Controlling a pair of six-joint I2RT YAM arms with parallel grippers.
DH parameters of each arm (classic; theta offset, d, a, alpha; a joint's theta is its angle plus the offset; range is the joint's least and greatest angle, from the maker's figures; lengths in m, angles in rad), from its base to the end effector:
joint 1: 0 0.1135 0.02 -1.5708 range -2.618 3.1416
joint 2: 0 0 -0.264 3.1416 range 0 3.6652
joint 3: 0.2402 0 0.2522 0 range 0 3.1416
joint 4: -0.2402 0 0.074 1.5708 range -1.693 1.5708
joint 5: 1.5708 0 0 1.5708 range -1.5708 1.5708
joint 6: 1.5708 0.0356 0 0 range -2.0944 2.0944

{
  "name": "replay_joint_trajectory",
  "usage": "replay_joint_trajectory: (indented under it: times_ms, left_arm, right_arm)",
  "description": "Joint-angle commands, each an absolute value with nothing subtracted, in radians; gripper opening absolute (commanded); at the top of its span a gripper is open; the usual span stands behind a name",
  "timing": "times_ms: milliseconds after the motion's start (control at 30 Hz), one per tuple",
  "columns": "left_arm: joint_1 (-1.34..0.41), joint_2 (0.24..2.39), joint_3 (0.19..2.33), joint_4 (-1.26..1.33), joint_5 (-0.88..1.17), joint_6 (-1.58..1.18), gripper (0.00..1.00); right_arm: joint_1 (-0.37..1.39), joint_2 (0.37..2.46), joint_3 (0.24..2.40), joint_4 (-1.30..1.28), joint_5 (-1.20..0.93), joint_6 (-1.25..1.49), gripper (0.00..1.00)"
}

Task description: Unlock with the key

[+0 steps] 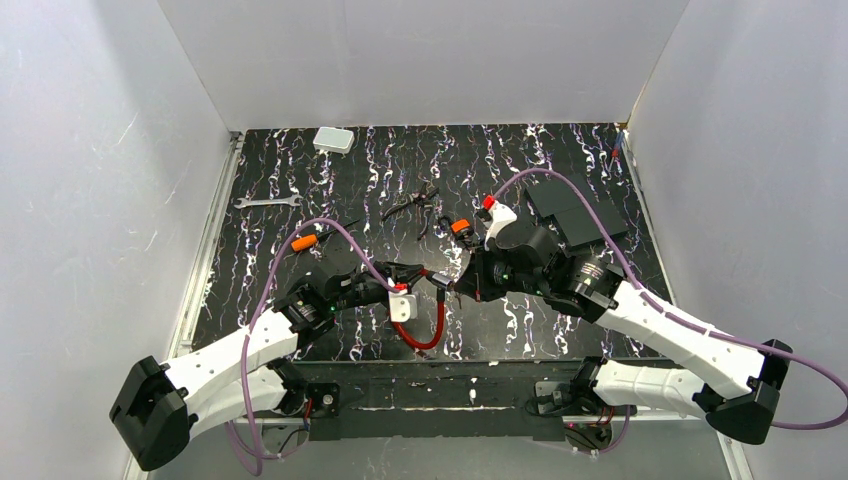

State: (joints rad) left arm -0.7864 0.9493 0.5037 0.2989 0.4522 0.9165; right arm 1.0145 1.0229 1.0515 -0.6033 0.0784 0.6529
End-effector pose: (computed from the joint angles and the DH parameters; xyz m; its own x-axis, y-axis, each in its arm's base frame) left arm 0.1430 -0.1653 0.2612 0.6846 0.3244 -0.6527 0.6552 0.1184 0.7461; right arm 0.1172 0.1833 0.3463 -0.7212 -0.0130 -0.6926 -0.4705 0.7429 0.4761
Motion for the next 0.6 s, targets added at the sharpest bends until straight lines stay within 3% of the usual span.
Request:
replay_joint_trajectory:
  times_ms: [0,567]
  left_arm:
    - [-0.796,0.91,0.514,0.337,0.478,0.914,0.0]
    - [-0.797,0.899,0.514,0.337,0.5,0.906,0.0]
  right_arm:
    - [1.01,1.023,1.06,-0.572,0.12,0.659,0.01]
    - [1.008,1.078,1.01,-0.423,0.069,0.617,0.01]
